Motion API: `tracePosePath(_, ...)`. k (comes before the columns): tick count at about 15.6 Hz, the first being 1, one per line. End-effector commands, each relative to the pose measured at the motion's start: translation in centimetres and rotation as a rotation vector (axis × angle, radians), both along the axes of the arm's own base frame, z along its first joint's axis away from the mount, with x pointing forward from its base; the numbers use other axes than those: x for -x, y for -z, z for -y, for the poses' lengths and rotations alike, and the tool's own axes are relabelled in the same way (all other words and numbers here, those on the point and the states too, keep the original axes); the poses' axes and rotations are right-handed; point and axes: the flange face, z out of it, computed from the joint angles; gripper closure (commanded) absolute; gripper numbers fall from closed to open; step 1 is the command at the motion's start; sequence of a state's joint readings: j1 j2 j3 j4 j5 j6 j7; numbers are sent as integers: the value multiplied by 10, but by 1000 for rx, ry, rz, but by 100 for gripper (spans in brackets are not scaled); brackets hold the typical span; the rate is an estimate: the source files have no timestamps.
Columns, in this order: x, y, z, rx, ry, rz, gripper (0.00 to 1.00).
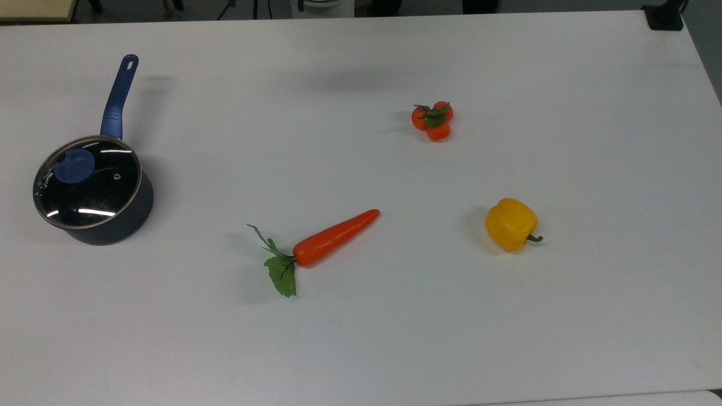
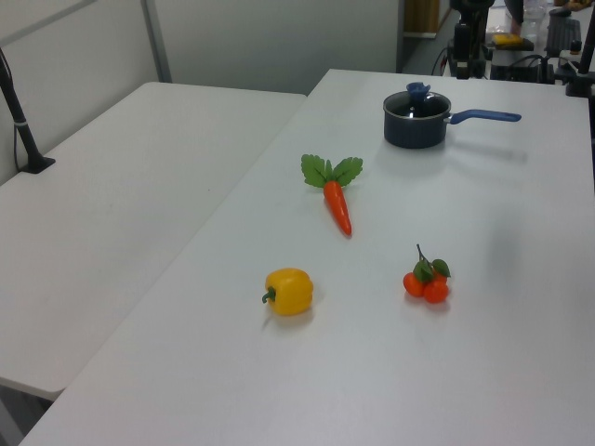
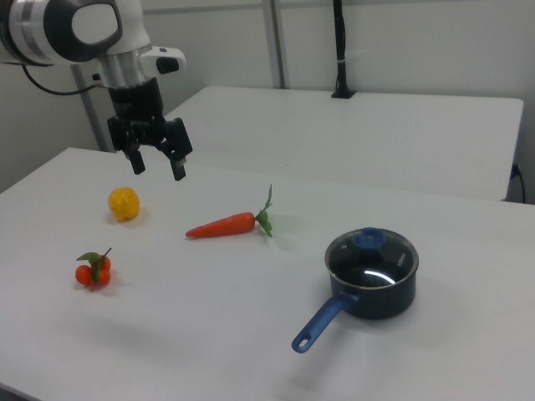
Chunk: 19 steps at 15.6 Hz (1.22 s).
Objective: Open lid
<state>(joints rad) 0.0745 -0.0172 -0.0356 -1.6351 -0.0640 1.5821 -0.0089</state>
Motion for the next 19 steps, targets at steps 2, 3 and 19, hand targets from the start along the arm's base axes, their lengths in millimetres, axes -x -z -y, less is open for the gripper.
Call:
tracePosePath(2,3,1,1,8,29,11,0)
tracePosePath(3,3,1,1,8,41,16,0)
tracePosePath(19,-46,15,193,-26,379,299,0)
